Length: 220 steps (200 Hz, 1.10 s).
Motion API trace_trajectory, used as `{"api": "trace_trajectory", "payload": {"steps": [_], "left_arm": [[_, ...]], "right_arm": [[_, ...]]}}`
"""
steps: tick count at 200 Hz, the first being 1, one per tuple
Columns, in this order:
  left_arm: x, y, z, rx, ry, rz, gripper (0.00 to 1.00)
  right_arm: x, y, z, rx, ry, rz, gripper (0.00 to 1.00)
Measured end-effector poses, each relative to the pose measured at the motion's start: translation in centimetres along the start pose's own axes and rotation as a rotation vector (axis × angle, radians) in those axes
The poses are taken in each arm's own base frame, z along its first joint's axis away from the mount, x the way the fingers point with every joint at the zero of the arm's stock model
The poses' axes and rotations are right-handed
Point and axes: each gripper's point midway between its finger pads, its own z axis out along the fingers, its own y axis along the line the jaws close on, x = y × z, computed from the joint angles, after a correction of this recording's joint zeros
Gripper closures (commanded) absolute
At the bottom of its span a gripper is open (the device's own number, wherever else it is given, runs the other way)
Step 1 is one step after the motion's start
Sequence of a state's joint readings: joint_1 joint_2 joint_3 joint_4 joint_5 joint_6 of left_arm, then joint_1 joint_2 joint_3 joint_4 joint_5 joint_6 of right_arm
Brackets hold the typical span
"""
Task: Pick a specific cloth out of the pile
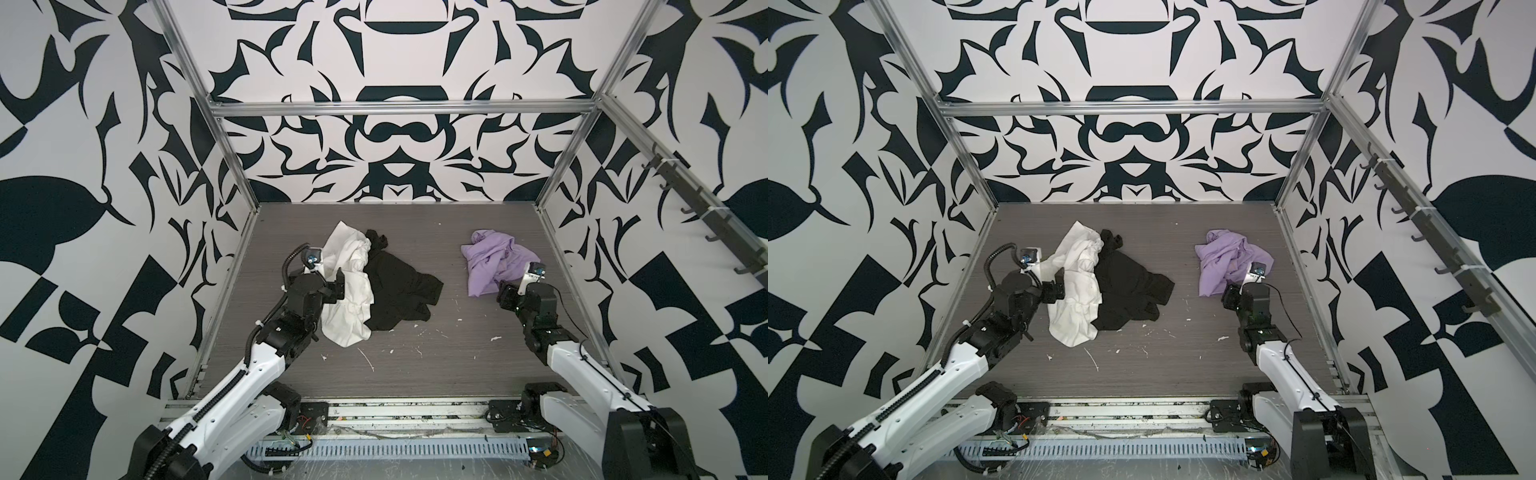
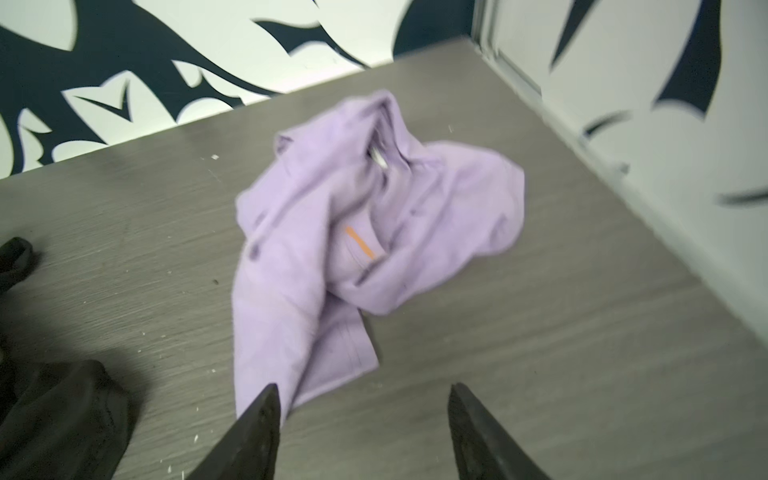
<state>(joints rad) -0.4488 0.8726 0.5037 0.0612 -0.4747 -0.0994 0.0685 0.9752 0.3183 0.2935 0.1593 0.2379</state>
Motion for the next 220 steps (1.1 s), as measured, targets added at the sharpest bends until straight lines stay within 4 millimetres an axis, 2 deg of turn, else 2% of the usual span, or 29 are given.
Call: {"api": "trace_trajectory", "payload": {"steps": [22,45,62,72,95,115,136,165,182,185,190,192,206,220], "left_arm": [[2.8,3.5,2.0,-0.096,0.059,0.009,0.1],[5.4,7.5,3.6,-0.187,0.125,-0.041,0.11],[6.0,10.0,4.1,-0.238,0.131,-0.095,0.11],[5.9,10.8,4.4,-0.256,0.117,-0.111,0.11],[6.0,10.5,5.9,-0.233,0.09,-0.113,0.12],[7.6,9.7,7.1,-0.192,0.099,-0.103,0.14],[9.1,8.7,8.0,-0.137,0.123,-0.091,0.14],[8.3,7.8,8.9,-0.077,0.072,-0.095,0.14],[8.4,7.5,9.9,-0.059,0.034,-0.098,0.14],[8.6,7.4,10.1,-0.054,0.036,-0.098,0.14],[9.2,7.3,10.4,-0.05,0.046,-0.097,0.13],[9.4,7.3,10.5,-0.049,0.05,-0.097,0.12],[10.4,7.0,10.8,-0.036,0.08,-0.093,0.05],[10.0,7.0,10.8,-0.032,0.062,-0.094,0.01]], "right_arm": [[-0.4,0.1,1.0,0.03,-0.033,-0.092,0.33],[1.0,-0.5,2.5,0.07,-0.007,-0.152,0.33],[2.1,-0.7,3.1,0.087,0.003,-0.176,0.33],[2.4,-0.8,3.4,0.095,-0.002,-0.189,0.33],[2.3,-0.5,4.1,0.102,-0.032,-0.215,0.33],[2.1,-0.2,4.7,0.1,-0.06,-0.225,0.33],[3.0,0.0,5.7,0.1,-0.057,-0.242,0.33],[4.3,0.1,6.5,0.099,-0.035,-0.274,0.3],[3.9,0.2,6.7,0.1,-0.042,-0.272,0.29],[3.8,0.2,6.7,0.101,-0.044,-0.272,0.25],[3.6,0.3,6.8,0.102,-0.049,-0.27,0.04],[3.4,0.3,6.9,0.102,-0.052,-0.268,0.02],[2.8,0.5,7.0,0.105,-0.067,-0.267,0.01],[2.6,0.4,7.0,0.108,-0.071,-0.264,0.01]]}}
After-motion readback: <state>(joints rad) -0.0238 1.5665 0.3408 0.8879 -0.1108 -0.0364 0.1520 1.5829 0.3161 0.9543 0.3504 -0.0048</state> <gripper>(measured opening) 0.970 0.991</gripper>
